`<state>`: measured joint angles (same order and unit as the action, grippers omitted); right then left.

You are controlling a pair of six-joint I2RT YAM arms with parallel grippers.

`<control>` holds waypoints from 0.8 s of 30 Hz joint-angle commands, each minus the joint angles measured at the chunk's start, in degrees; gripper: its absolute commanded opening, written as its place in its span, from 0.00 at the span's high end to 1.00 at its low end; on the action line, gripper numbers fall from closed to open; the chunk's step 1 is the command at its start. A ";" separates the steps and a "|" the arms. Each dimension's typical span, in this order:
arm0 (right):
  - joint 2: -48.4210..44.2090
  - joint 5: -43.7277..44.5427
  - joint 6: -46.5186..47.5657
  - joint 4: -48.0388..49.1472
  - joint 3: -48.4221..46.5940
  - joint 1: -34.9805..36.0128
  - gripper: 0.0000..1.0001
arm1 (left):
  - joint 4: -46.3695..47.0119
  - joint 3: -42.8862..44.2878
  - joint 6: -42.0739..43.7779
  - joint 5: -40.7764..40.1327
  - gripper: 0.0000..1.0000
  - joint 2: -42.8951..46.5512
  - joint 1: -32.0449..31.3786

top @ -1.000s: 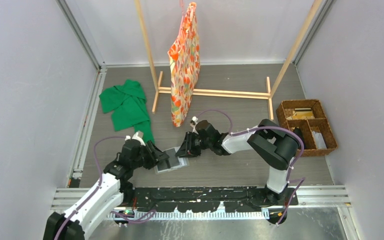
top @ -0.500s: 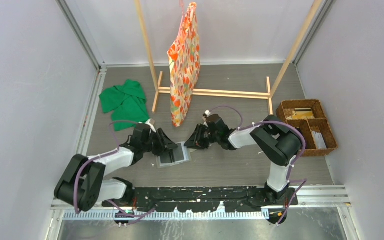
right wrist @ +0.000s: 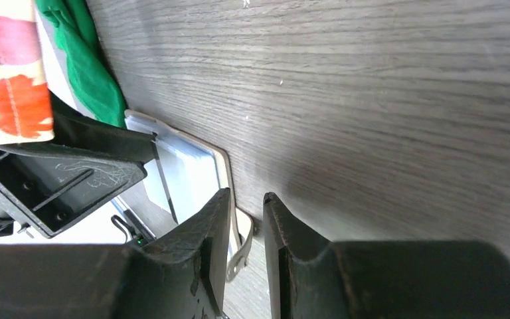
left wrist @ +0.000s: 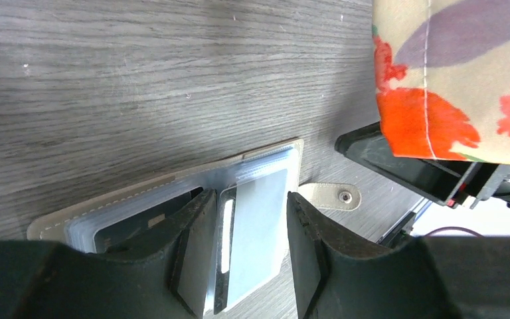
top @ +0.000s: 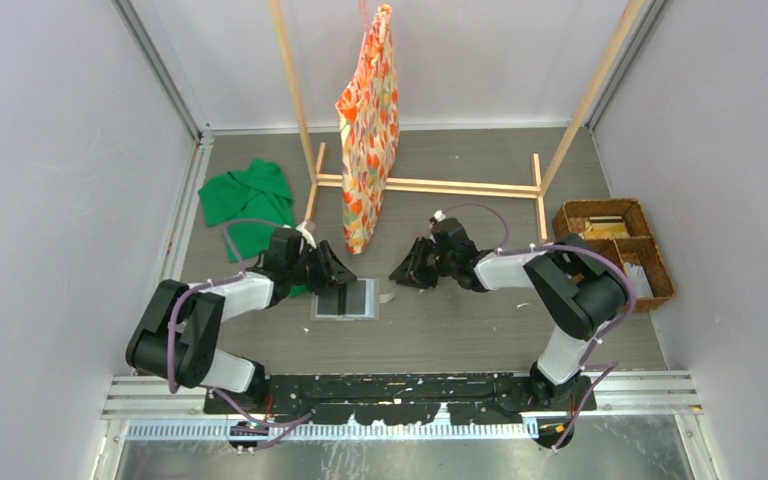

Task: Take the credit cards out of the card holder
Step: Remove the credit card from the card holder.

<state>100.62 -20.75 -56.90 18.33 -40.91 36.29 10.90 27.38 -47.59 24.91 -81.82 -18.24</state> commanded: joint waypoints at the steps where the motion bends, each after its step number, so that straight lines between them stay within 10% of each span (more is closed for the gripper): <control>1: -5.95 2.38 1.24 -3.30 0.84 0.53 0.70 | -5.42 2.39 2.93 -1.40 0.55 4.94 0.40; 8: -7.27 2.89 -2.24 0.44 -0.47 5.88 0.69 | -14.53 -0.17 1.20 -9.03 0.55 14.60 0.40; 13: -4.39 3.16 -4.67 4.50 -1.46 9.55 0.69 | -18.51 -3.65 -3.27 -15.69 0.34 19.46 0.40; 24: -3.10 2.47 -4.77 5.23 -3.04 10.87 0.69 | -11.82 -5.14 -0.39 -3.77 0.39 16.17 0.40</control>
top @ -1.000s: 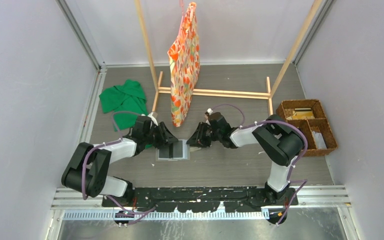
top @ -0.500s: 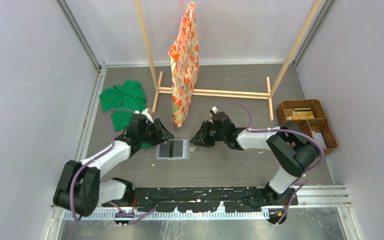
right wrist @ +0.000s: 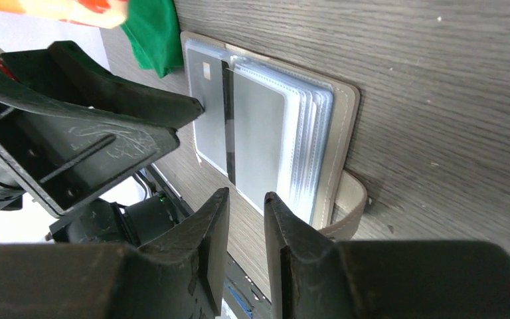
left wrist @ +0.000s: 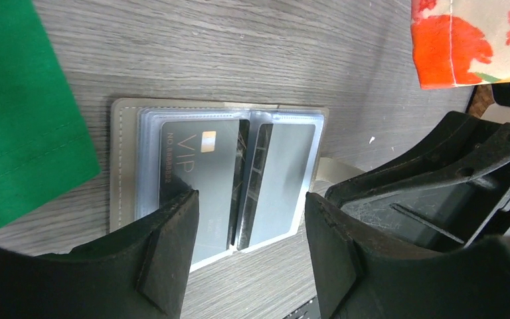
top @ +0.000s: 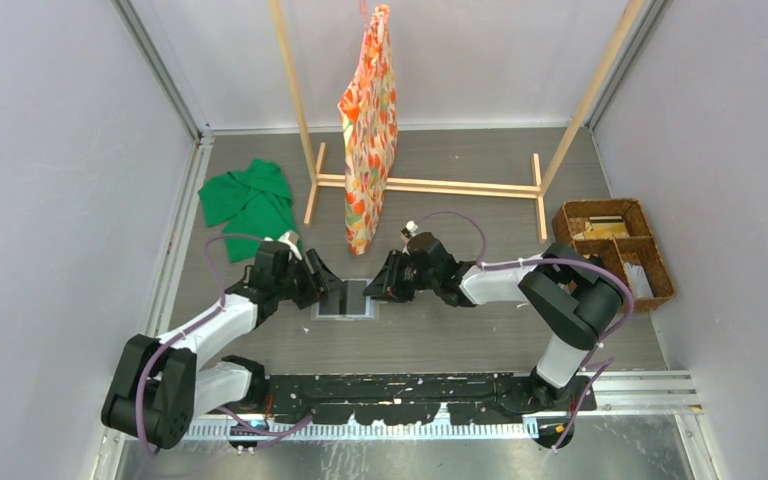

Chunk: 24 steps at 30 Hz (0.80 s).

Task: Take the credit cards out of the card holder
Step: Remove the credit card from the card holder.

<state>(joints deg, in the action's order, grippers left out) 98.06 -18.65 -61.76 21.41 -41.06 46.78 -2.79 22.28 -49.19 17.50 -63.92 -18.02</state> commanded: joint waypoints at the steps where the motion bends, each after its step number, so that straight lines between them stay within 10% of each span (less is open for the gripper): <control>1: -0.34 0.42 0.18 2.11 -2.96 0.36 0.68 | 2.07 -0.05 1.20 3.56 0.39 -1.69 0.18; 24: 8.78 0.02 -3.85 10.38 -0.61 0.50 0.68 | 6.68 -0.36 1.64 7.57 0.44 -7.73 0.18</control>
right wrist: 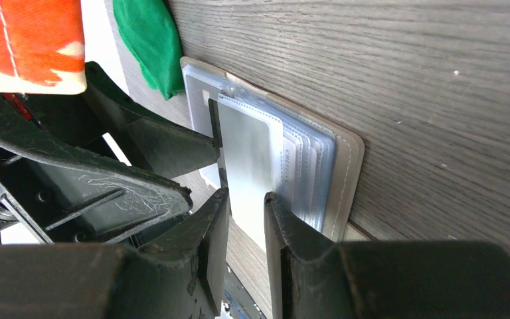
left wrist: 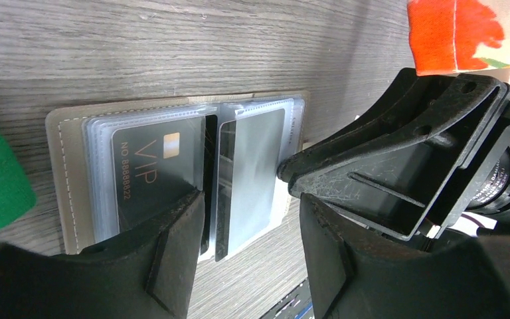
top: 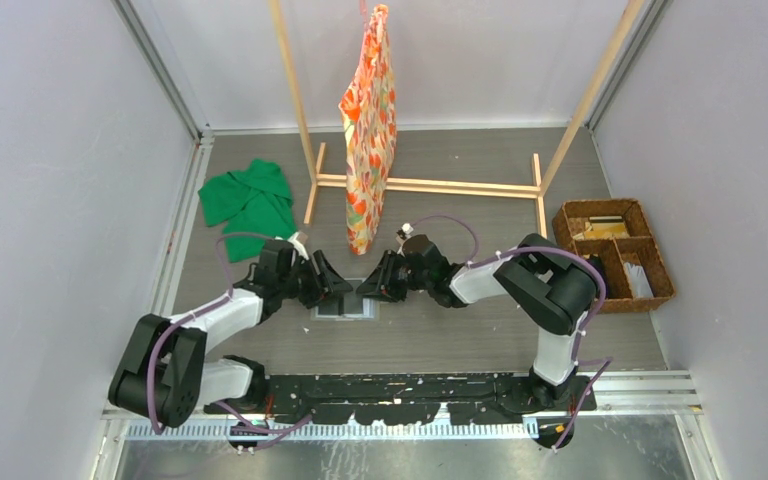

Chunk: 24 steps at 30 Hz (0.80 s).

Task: Take the credit cards out of the card holder
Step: Remove the credit card from the card holder.

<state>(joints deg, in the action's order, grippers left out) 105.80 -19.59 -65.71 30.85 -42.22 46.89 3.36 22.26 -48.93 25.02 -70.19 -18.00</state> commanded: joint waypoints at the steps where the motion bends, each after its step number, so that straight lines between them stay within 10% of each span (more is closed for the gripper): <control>1: 1.22 1.04 0.19 0.88 0.48 0.39 0.68 | 0.59 -0.56 1.38 -0.11 0.44 -1.58 0.16; 14: 4.09 0.64 -0.67 2.45 0.76 0.74 0.68 | 9.24 -3.63 -0.72 3.53 0.55 -5.65 0.16; 24: 5.24 0.35 -1.80 4.28 1.61 0.74 0.68 | 10.71 -4.43 -2.49 3.32 0.85 -5.57 0.16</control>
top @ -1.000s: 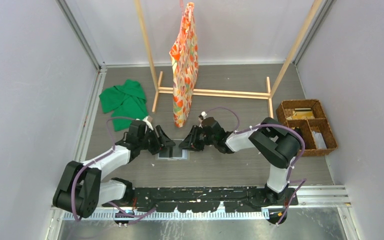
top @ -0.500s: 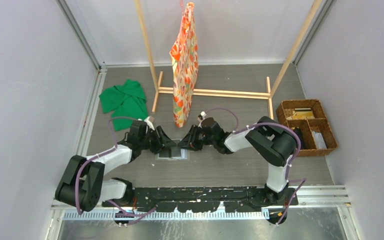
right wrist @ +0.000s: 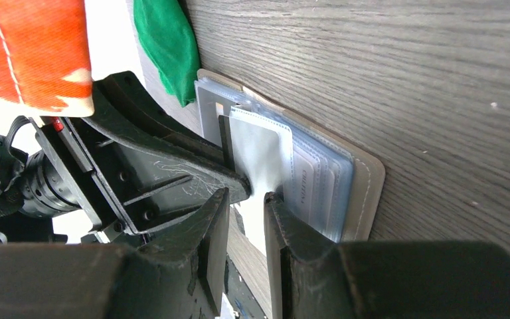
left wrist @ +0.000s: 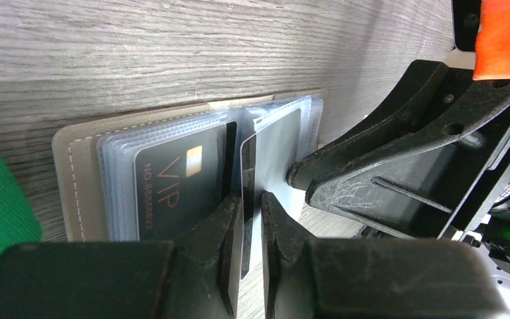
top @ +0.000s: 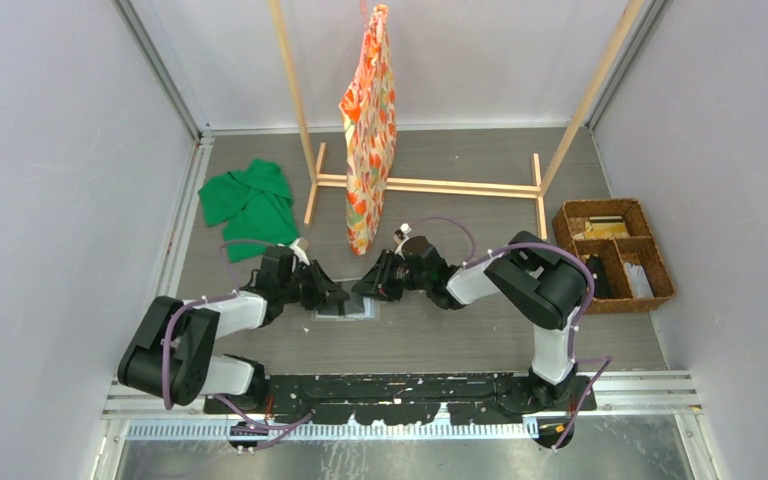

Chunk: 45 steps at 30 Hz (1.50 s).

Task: Take the credit cards out of the card holder
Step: Remove the credit card from the card holder.

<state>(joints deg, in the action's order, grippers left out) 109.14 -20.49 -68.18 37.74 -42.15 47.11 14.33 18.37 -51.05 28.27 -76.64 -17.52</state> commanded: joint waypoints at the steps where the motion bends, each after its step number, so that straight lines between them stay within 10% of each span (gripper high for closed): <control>1: 1.97 1.24 0.68 -2.58 1.62 0.48 0.68 | -0.96 -0.45 -0.33 -0.27 0.85 1.59 -0.32; 37: 4.09 1.33 0.69 -2.96 1.13 0.38 0.69 | -3.65 -3.30 -2.55 -0.50 0.67 10.42 -0.32; 45: 4.02 1.32 0.80 -3.12 1.27 0.34 0.69 | -1.60 -3.52 -3.04 0.73 0.93 8.80 -0.32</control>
<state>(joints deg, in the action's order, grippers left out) 110.67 -21.76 -69.38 40.60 -42.09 47.27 9.98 14.79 -53.45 26.55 -67.40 -17.61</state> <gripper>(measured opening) 0.312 0.136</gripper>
